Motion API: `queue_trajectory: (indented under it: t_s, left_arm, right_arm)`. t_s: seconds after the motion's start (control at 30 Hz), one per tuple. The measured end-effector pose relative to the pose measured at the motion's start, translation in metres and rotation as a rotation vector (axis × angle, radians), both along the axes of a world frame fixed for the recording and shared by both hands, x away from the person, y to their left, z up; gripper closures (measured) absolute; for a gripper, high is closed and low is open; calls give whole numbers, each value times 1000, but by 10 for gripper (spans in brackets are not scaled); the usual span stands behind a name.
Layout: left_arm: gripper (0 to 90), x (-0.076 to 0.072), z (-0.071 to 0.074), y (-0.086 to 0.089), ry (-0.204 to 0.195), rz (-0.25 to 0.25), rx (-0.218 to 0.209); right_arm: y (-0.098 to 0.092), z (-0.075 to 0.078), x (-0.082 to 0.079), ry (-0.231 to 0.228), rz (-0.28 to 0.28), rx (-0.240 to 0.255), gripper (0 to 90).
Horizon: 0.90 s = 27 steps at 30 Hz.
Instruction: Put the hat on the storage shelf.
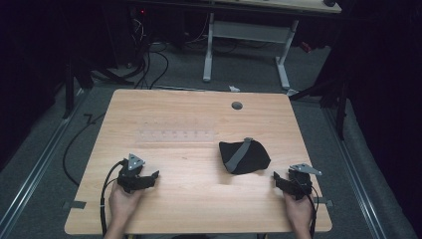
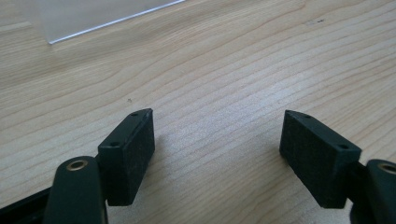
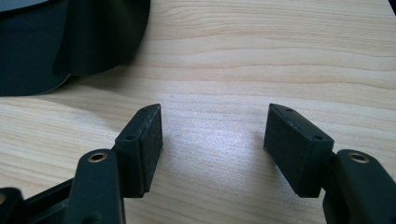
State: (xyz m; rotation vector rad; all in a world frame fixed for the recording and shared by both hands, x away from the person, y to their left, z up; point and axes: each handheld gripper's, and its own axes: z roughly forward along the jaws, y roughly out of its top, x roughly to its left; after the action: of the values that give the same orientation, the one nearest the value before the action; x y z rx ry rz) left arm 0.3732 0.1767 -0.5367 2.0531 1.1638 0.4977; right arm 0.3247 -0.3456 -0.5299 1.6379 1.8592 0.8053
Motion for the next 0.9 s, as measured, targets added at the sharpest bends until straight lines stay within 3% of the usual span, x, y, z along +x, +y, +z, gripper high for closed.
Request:
queue_trajectory:
  t_s: [0.9]
  left_arm:
    - [272,0,0,0,0,12,0]
  right_arm:
    - [1,0,-1,-3,17,-10,418]
